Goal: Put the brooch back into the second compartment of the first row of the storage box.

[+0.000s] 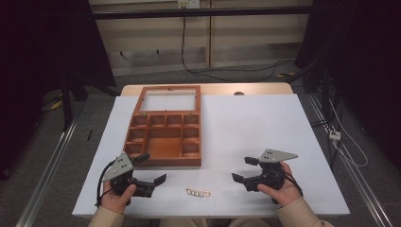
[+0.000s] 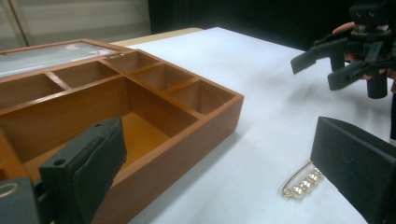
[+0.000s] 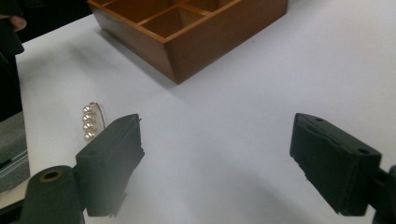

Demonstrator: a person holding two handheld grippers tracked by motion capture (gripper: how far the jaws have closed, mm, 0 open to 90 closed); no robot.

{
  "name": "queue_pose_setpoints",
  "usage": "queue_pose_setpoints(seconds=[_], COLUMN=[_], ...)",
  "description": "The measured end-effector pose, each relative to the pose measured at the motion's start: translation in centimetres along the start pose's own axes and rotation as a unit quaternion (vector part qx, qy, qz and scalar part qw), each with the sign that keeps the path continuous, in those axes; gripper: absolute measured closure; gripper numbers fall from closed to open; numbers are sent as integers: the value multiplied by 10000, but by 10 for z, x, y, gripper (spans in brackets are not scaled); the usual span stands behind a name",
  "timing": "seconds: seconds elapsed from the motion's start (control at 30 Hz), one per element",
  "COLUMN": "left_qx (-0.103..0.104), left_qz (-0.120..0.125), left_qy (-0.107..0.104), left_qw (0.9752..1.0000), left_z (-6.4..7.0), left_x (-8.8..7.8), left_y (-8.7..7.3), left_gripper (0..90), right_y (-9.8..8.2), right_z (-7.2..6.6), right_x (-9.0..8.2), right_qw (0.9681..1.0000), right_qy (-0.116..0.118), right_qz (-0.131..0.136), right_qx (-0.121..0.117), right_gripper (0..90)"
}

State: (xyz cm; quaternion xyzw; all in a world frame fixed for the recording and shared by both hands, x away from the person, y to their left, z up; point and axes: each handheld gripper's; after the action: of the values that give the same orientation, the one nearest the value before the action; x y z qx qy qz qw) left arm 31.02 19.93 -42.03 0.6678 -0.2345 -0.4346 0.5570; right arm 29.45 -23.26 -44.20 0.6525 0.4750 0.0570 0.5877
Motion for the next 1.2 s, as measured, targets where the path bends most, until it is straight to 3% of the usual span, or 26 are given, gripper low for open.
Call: queue_pose_setpoints(seconds=[0.4, 0.57, 0.8, 0.9, 0.93, 1.0, 1.03, 1.07, 1.13, 1.2], left_qx=[30, 125, 143, 217, 217, 494, 494, 637, 658, 628], left_qz=[-115, -262, -343, -509, -509, -792, -792, -934, -990, -1183], left_qy=[-230, -539, -774, -1034, -1034, -1232, -1232, -1395, -1435, -1494], left_qw=[9997, 9981, 9963, 9931, 9931, 9880, 9880, 9838, 9825, 9797], left_z=[10, 18, 24, 30, 30, 38, 38, 44, 47, 51], left_x=[16, 27, 37, 46, 46, 55, 55, 61, 63, 72], left_y=[10, 12, 14, 14, 14, 13, 13, 13, 12, 9], left_gripper=[42, 68, 133, 178, 193, 247, 281, 311, 367, 440], right_y=[-13, -16, -20, -20, -20, -20, -19, -19, -18, -18], right_z=[13, 18, 25, 27, 27, 28, 27, 27, 27, 27], right_x=[-22, -30, -37, -39, -39, -39, -39, -38, -38, -38], right_qw=[9995, 9991, 9985, 9983, 9983, 9982, 9983, 9983, 9983, 9983], right_qy=[-295, -412, -526, -571, -571, -577, -569, -563, -559, -557], right_qz=[77, 117, 146, 154, 154, 164, 160, 169, 167, 158], right_qx=[-69, -7, -8, 6, 6, 18, 4, -1, -17, -26], right_gripper=[138, 137, 132, 133, 133, 133, 134, 134, 134, 134])
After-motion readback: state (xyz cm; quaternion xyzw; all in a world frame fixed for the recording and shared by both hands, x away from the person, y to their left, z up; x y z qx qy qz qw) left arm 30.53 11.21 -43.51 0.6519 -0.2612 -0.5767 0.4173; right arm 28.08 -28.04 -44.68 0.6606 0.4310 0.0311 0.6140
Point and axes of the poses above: each handheld gripper's, and its own axes: x roughly forward along the jaws, y roughly out of its top, z roughly to its right, and after that the axes turned 6 degrees about x, right-handed
